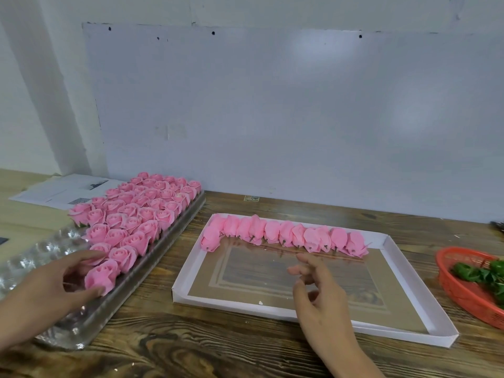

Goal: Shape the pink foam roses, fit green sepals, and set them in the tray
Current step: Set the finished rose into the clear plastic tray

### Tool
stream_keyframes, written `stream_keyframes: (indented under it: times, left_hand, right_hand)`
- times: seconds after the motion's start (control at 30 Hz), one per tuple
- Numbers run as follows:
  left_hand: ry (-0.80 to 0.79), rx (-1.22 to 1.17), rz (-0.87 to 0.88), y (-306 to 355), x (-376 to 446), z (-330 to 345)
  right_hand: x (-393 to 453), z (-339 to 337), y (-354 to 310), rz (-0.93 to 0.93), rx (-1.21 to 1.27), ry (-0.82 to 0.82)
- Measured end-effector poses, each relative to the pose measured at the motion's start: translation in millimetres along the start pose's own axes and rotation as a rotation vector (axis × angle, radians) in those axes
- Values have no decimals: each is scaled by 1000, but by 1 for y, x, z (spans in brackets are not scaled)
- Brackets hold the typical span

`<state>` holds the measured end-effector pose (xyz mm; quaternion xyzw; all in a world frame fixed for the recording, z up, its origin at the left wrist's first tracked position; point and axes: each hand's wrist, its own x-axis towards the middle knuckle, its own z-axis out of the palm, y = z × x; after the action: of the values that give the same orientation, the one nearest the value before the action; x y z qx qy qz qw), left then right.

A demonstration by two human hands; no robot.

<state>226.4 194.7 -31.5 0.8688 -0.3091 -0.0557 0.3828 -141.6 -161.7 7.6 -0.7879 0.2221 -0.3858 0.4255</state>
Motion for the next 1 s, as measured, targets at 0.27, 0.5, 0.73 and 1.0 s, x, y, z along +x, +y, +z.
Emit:
stream_keyframes:
  times: [0.27,0.5,0.73,1.0]
  left_hand:
    - [35,117,38,25,0,7]
    - [111,150,70,29,0,12]
    - [28,126,-13,-8,18,13]
    - [-1,152,43,-51,47,13]
  right_hand:
    - [1,0,1,-5,6,5]
    - [0,0,1,-13,1,0]
    - [0,0,2,-9,5,1]
    - [0,0,1,-1,-2,-5]
